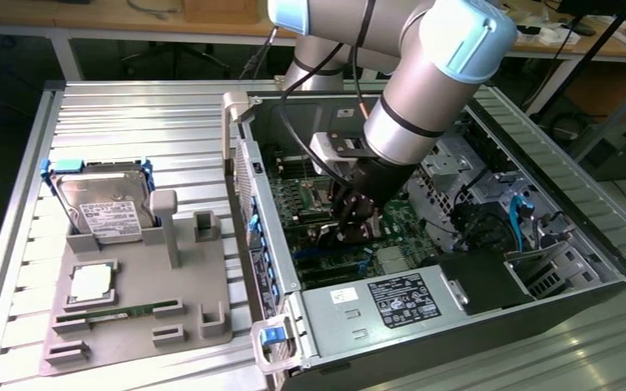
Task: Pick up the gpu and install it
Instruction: 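Insert the gpu into the slot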
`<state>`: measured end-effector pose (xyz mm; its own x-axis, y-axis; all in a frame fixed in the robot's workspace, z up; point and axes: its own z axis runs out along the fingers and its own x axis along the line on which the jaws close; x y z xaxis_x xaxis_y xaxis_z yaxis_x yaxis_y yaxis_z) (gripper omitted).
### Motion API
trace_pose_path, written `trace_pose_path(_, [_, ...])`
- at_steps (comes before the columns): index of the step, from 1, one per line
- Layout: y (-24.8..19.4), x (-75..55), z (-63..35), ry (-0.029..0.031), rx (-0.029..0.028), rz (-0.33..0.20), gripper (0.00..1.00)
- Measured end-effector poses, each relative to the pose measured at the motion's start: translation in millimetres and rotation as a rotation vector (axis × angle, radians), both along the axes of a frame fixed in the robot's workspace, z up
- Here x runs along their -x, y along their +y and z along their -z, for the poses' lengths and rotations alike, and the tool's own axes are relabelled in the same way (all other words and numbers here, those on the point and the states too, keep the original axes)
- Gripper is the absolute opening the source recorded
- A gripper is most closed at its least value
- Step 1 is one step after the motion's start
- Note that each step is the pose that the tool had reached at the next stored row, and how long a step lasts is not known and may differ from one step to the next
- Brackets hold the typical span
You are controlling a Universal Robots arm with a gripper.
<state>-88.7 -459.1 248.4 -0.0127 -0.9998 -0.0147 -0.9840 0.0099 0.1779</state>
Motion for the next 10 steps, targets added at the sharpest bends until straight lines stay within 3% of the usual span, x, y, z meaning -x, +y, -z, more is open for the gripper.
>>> trace_pose_path(10, [0.1, 0.1, 4.7, 0.0006, 0.0012, 0.0, 0.27])
